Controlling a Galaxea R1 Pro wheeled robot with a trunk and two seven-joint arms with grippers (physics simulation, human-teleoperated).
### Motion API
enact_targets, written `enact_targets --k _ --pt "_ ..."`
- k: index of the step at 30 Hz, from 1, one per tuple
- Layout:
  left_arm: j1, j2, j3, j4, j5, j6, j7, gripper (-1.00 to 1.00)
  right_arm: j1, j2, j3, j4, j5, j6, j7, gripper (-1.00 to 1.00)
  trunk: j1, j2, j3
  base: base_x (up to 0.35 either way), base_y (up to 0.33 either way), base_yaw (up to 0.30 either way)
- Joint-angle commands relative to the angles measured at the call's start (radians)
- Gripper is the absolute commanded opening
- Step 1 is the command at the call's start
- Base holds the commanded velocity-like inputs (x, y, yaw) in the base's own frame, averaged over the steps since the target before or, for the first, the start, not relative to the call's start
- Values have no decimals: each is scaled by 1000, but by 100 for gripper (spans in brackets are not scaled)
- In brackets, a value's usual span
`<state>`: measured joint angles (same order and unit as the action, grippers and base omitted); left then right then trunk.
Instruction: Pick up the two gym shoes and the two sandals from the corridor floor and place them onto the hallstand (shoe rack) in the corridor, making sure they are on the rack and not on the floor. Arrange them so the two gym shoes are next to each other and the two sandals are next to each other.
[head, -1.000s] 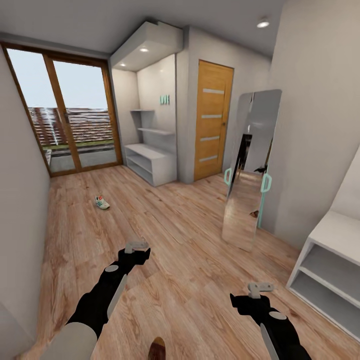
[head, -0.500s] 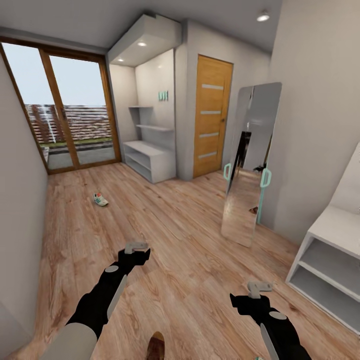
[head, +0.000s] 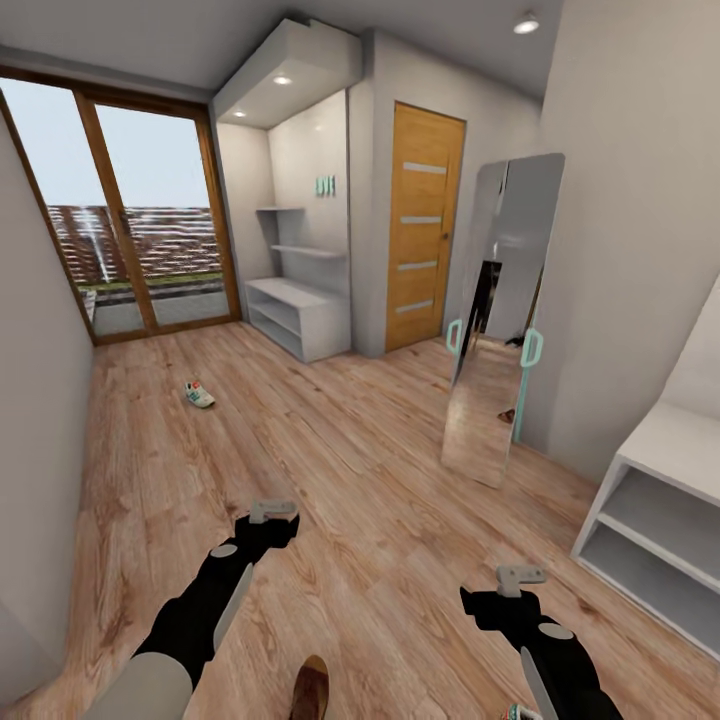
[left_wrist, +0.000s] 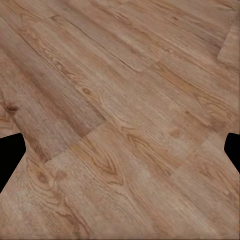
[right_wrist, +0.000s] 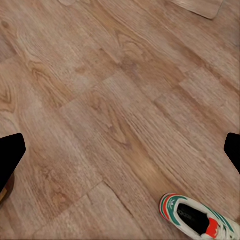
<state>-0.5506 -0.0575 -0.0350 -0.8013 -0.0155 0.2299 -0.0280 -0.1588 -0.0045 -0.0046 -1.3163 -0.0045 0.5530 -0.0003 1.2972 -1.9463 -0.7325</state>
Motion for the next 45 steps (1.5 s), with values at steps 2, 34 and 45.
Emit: enact_targets --k 2,34,45 --pt "0 -1 1 8 -2 5 -3 100 0 0 0 -1 -1 5 1 100 8 -15 -7 0 0 0" --pt "0 1 2 117 -2 -9 -5 100 0 1 2 -64 0 5 -1 100 130 -239 -150 0 0 -95" --pt "0 1 2 161 -2 -10 -4 100 0 1 2 -64 -1 5 -1 100 165 -302 -196 0 0 -7"
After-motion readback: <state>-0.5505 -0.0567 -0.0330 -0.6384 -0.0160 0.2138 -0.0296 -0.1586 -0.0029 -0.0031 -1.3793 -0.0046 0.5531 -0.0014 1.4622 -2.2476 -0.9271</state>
